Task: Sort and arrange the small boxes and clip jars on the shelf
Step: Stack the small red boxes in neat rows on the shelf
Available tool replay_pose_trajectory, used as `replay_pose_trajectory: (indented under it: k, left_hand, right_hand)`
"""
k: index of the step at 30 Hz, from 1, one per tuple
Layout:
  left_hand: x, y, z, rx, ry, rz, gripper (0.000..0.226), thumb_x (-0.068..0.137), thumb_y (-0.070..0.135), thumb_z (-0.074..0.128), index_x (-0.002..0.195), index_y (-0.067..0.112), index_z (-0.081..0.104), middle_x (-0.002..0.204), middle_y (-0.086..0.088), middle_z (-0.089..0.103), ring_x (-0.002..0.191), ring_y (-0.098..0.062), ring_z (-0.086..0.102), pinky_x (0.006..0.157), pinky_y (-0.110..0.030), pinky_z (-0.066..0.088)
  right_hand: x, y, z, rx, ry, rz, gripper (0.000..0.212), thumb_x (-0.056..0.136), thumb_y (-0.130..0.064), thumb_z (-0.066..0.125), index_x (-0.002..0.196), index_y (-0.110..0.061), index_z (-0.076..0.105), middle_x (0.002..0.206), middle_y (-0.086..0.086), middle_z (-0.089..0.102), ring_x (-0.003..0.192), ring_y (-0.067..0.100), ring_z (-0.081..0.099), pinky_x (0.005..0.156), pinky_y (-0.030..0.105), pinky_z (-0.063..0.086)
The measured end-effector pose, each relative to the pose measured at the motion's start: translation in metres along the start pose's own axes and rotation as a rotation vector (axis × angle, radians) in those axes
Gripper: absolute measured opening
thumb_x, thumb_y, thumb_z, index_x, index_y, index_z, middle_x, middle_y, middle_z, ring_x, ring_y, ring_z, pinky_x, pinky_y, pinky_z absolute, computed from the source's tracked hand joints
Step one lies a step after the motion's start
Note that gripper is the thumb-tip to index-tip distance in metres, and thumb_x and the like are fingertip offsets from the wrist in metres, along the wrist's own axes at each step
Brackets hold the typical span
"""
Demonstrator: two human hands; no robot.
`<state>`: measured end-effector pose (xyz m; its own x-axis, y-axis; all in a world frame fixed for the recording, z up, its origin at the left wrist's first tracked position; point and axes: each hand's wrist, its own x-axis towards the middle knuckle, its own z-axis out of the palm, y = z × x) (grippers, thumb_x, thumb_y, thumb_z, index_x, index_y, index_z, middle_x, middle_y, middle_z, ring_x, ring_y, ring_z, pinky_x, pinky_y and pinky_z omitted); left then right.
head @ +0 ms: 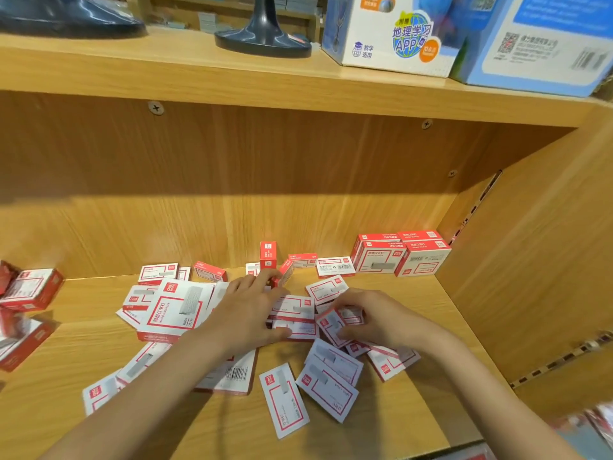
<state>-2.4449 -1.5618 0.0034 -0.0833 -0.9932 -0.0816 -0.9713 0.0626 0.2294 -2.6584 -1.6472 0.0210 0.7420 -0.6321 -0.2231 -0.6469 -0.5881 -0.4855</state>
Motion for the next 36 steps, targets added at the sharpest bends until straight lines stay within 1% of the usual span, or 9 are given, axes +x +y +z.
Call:
replay_pose_trajectory:
  k: [2,3,6,8,11,19,25,31,36]
  left_hand:
    - [0.000,0.000,0.000,0.004,-0.028,0.001,0.075,0.078,0.059,0.057,0.141,0.031,0.027,0.149,0.006,0.011,0.135,-0.020,0.016,0.111,-0.034,0.009]
    - [0.000,0.000,-0.001,0.007,-0.037,0.003,0.077,0.077,0.059,0.058,0.142,0.031,0.027,0.149,0.005,0.011,0.135,-0.020,0.016,0.111,-0.034,0.009]
    - [0.002,0.001,-0.002,-0.019,-0.013,0.002,0.074,0.077,0.056,0.061,0.140,0.031,0.032,0.147,0.007,0.013,0.134,-0.019,0.018,0.111,-0.033,0.010]
    - [0.002,0.001,-0.002,-0.059,0.014,0.002,0.068,0.076,0.054,0.063,0.136,0.031,0.039,0.145,0.008,0.018,0.133,-0.017,0.021,0.110,-0.032,0.012]
    - [0.001,0.001,-0.001,-0.068,0.030,0.007,0.062,0.076,0.054,0.063,0.131,0.031,0.046,0.144,0.007,0.020,0.132,-0.016,0.024,0.109,-0.031,0.013]
    - [0.001,0.000,0.001,-0.066,0.017,0.004,0.059,0.079,0.051,0.062,0.132,0.030,0.047,0.146,0.006,0.019,0.133,-0.018,0.022,0.110,-0.034,0.013]
    - [0.000,0.000,0.001,-0.068,0.027,0.005,0.056,0.079,0.050,0.062,0.130,0.030,0.049,0.145,0.006,0.020,0.132,-0.018,0.024,0.110,-0.034,0.013]
    - [-0.001,-0.002,0.003,-0.054,0.057,0.022,0.055,0.078,0.053,0.061,0.127,0.030,0.051,0.144,0.008,0.021,0.130,-0.016,0.026,0.107,-0.030,0.015]
    - [-0.003,-0.003,0.006,0.013,0.099,0.009,0.054,0.081,0.058,0.054,0.127,0.030,0.051,0.145,0.011,0.022,0.127,-0.014,0.029,0.107,-0.031,0.018]
  right_hand:
    - [0.000,0.002,-0.009,0.084,-0.012,-0.014,0.029,0.085,-0.028,0.063,0.114,-0.022,0.062,0.109,-0.011,0.061,0.088,-0.001,0.054,0.076,0.017,0.041]
    - [0.003,0.002,-0.013,0.163,0.054,-0.010,0.025,0.088,-0.026,0.060,0.111,-0.021,0.064,0.105,-0.012,0.061,0.086,-0.003,0.055,0.075,0.018,0.044]
    - [0.021,0.005,-0.015,0.155,0.238,0.042,0.023,0.090,-0.016,0.056,0.112,-0.017,0.063,0.108,-0.002,0.063,0.096,0.010,0.060,0.086,0.029,0.048]
    - [0.034,0.007,-0.009,-0.029,0.187,0.039,0.029,0.090,-0.015,0.055,0.119,-0.018,0.059,0.121,0.001,0.058,0.109,0.016,0.054,0.091,0.026,0.041]
    - [0.047,0.010,-0.003,-0.125,0.154,0.016,0.034,0.088,-0.012,0.056,0.122,-0.019,0.056,0.126,-0.001,0.055,0.113,0.015,0.048,0.092,0.024,0.035]
    - [0.052,0.011,-0.007,-0.181,0.049,0.003,0.043,0.090,-0.012,0.053,0.133,-0.017,0.047,0.128,-0.004,0.040,0.119,0.016,0.035,0.101,0.030,0.031]
    - [0.043,0.019,-0.007,-0.231,0.051,-0.048,0.039,0.087,-0.016,0.060,0.125,-0.019,0.052,0.125,-0.004,0.045,0.119,0.014,0.037,0.097,0.025,0.031]
    - [0.040,0.020,-0.008,-0.188,0.038,-0.021,0.045,0.089,-0.016,0.058,0.132,-0.023,0.047,0.141,-0.004,0.038,0.130,0.019,0.030,0.108,0.034,0.025]
    - [0.041,0.018,-0.004,-0.144,0.060,-0.046,0.041,0.088,-0.015,0.059,0.128,-0.023,0.052,0.137,-0.005,0.042,0.127,0.016,0.030,0.107,0.031,0.022]
